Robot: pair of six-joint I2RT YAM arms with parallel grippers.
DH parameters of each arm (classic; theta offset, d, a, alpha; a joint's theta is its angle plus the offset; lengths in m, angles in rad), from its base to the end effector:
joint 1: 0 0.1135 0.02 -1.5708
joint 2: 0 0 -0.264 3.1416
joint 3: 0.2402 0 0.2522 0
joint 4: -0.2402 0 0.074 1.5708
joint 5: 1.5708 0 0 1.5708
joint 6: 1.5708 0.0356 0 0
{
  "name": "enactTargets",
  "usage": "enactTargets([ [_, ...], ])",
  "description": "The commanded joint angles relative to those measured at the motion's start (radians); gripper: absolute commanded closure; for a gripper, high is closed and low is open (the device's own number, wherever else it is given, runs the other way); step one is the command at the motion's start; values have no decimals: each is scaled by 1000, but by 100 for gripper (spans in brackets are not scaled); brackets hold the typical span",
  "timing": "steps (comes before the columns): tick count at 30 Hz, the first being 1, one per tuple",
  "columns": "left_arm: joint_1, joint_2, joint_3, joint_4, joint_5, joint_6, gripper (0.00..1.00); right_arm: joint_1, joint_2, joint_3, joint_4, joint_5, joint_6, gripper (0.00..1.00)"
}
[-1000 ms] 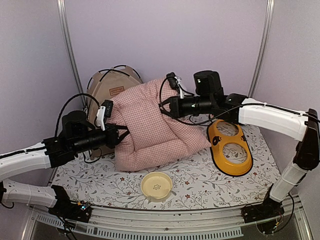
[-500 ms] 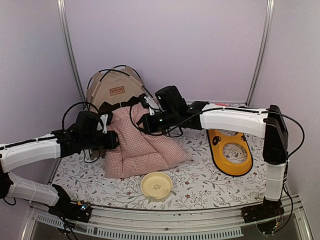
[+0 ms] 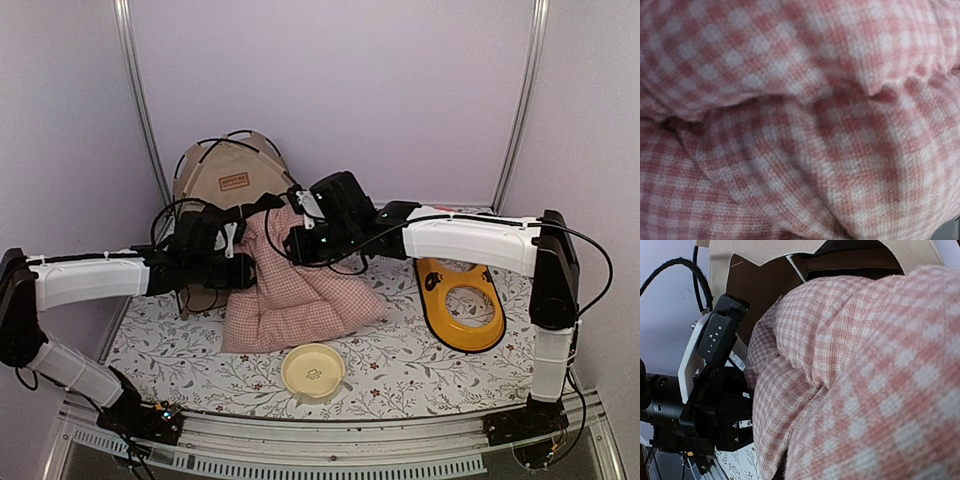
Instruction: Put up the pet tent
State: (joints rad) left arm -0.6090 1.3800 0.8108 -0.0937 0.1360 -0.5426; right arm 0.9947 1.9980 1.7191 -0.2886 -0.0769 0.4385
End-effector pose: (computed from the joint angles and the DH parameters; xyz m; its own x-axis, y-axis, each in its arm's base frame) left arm 0.2390 -0.1726 0.2240 -0.7702 -0.0866 -0.6319 0.2998 0.8253 -0.4785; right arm 0.2558 0.3988 0.2852 -0.6351 -0.2006 -0.7459 -0.6646 0.6340 0.3954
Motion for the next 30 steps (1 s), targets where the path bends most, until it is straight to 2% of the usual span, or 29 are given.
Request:
enactTargets([
  [1, 46, -29, 21, 96, -41, -2, 75, 37, 3, 11, 31, -41, 18, 100],
  [5, 77, -37, 5, 93, -58, 8, 55, 41, 42, 48, 49, -30, 18, 100],
  [7, 75, -53, -4, 104, -24, 20, 45, 39, 68, 72, 39, 8, 7, 100],
  [11, 53, -136, -53, 129, 21, 54, 30, 25, 99, 78, 35, 60, -13, 100],
  [19, 17, -416, -128, 74, 42, 122, 14, -12, 107, 55, 39, 63, 3, 100],
  [24, 25, -525, -95, 1, -98, 77, 6, -13, 113, 53, 40, 70, 2, 100],
  [30, 35, -507, -16, -127, -306, 66, 6, -17, 104, 43, 40, 73, 6, 100],
])
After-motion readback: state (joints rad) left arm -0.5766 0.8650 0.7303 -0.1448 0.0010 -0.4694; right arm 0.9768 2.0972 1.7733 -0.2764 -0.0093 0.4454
